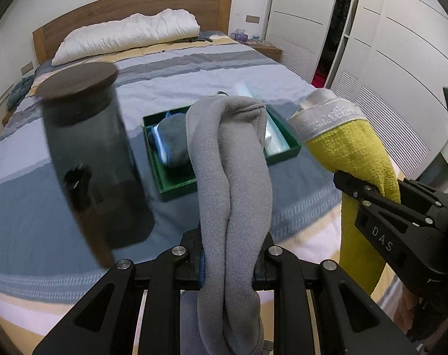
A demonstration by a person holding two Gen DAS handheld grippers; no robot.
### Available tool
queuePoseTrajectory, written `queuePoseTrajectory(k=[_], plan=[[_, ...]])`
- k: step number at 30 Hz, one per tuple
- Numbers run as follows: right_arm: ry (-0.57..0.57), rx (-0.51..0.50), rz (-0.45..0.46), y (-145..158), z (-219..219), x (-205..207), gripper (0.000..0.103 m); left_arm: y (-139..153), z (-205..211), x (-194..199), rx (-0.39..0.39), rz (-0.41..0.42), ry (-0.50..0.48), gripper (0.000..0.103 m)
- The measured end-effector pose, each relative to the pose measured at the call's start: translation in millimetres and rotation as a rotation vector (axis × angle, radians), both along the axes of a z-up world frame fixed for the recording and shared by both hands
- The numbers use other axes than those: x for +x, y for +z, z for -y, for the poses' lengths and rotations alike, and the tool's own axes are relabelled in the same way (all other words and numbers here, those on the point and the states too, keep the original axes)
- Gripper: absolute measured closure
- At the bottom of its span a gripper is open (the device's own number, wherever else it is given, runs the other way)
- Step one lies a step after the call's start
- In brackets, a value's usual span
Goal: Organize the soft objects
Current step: 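Carry the grey sock with the left tool while the right tool carries the yellow towel over the green tray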
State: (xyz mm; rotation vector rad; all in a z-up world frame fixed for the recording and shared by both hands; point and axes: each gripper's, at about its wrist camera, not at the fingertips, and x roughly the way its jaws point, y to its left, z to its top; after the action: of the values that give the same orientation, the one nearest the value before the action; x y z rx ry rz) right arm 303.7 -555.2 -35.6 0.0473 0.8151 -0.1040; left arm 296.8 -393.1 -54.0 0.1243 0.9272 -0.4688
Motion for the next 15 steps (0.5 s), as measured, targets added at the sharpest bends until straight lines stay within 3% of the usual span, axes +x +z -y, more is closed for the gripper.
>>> queuePoseTrajectory(k=[15], plan=[[0.015,-0.045,0.013,-14.2,9.7,90.7,0.086,-16.0,37.1,75.4,-0.018,-0.001,0.068,0.086]])
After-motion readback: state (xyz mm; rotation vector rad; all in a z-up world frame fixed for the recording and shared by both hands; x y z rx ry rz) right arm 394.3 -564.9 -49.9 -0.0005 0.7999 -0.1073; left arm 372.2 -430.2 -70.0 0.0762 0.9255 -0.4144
